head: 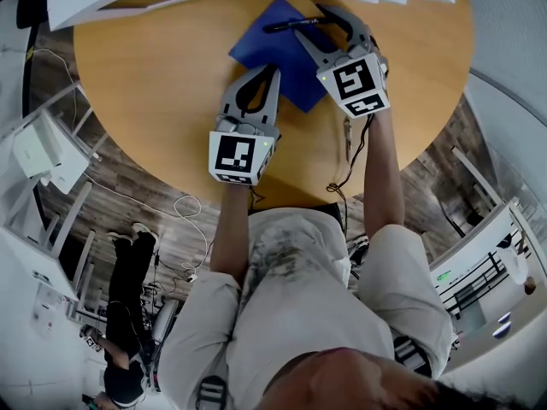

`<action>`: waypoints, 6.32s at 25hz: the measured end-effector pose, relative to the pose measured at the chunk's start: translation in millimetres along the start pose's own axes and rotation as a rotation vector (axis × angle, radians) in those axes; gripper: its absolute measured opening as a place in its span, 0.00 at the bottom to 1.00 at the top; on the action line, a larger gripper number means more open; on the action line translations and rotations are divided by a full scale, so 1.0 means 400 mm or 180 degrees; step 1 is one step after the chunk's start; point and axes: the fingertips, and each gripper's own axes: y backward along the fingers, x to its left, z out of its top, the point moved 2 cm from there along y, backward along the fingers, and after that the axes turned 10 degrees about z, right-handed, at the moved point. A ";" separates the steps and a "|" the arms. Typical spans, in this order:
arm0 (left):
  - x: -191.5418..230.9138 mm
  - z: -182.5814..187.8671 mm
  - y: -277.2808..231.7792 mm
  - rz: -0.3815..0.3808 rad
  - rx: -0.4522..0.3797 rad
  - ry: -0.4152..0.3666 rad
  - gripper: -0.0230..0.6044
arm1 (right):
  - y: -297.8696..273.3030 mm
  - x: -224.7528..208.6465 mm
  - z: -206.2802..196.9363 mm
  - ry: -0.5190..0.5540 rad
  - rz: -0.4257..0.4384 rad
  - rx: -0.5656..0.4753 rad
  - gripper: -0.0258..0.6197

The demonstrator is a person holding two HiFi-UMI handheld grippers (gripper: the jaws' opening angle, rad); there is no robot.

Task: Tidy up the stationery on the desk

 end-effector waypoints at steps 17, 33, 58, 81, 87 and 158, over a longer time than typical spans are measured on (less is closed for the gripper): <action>0.038 -0.010 0.005 0.0111 0.0004 0.0102 0.06 | -0.048 0.025 -0.047 0.0334 0.0284 0.0458 0.34; -0.011 0.004 0.032 0.0017 -0.0056 0.0062 0.06 | -0.002 0.042 -0.047 0.0196 0.0092 0.0552 0.19; -0.216 -0.062 0.136 -0.0193 -0.0069 -0.0180 0.06 | 0.301 0.166 -0.228 -0.0537 -0.0423 0.0418 0.19; -0.369 -0.168 0.224 -0.0315 0.0044 -0.0318 0.06 | 0.454 0.345 -0.485 -0.1377 -0.0668 0.0621 0.19; -0.387 -0.186 0.237 -0.0310 0.0058 -0.0322 0.06 | 0.448 0.374 -0.510 -0.1482 -0.0675 0.0732 0.19; -0.195 -0.151 0.197 -0.0072 0.0099 -0.0109 0.06 | 0.240 0.287 -0.210 -0.0644 -0.0185 0.0180 0.15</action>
